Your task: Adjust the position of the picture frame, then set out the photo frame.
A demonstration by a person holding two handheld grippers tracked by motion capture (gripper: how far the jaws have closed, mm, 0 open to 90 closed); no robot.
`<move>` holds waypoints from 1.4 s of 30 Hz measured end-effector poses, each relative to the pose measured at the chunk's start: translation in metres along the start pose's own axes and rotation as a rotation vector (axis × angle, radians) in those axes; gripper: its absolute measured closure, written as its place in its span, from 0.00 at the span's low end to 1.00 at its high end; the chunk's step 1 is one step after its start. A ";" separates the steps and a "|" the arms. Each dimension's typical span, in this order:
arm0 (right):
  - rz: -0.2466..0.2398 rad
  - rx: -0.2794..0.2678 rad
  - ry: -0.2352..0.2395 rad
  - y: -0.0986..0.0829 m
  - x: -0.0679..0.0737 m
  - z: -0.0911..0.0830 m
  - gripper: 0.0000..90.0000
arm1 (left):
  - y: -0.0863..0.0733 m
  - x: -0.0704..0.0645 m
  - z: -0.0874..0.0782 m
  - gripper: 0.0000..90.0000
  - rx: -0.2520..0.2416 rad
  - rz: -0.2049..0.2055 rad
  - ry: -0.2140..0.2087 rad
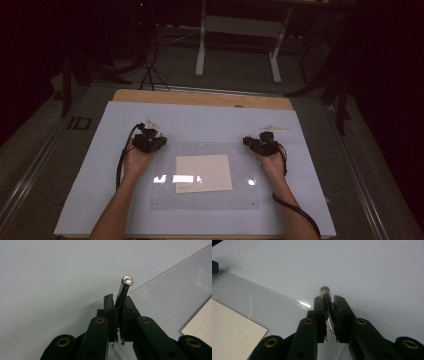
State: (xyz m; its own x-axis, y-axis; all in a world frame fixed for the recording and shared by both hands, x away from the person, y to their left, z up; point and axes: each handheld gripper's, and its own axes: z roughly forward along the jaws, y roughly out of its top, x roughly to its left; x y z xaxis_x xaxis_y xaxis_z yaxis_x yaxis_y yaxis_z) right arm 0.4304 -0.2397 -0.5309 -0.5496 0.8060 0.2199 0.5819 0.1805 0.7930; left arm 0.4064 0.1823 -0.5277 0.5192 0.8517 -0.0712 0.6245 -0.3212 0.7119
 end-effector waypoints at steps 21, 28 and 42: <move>-0.095 -0.053 -0.074 0.006 0.010 -0.014 0.88 | -0.016 0.006 -0.020 0.86 -0.214 -0.085 -0.063; -0.084 -0.075 -0.072 0.002 0.012 -0.011 0.92 | -0.020 0.004 -0.021 0.90 -0.250 -0.071 -0.046; -0.062 -0.080 -0.052 0.000 0.009 -0.011 0.93 | -0.017 0.001 -0.020 0.91 -0.298 -0.072 -0.026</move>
State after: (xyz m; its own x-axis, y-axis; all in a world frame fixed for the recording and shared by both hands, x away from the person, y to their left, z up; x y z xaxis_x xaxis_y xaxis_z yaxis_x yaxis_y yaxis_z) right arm 0.4188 -0.2388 -0.5225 -0.5498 0.8233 0.1408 0.4973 0.1872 0.8472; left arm 0.3841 0.1968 -0.5261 0.4967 0.8559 -0.1439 0.4633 -0.1213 0.8778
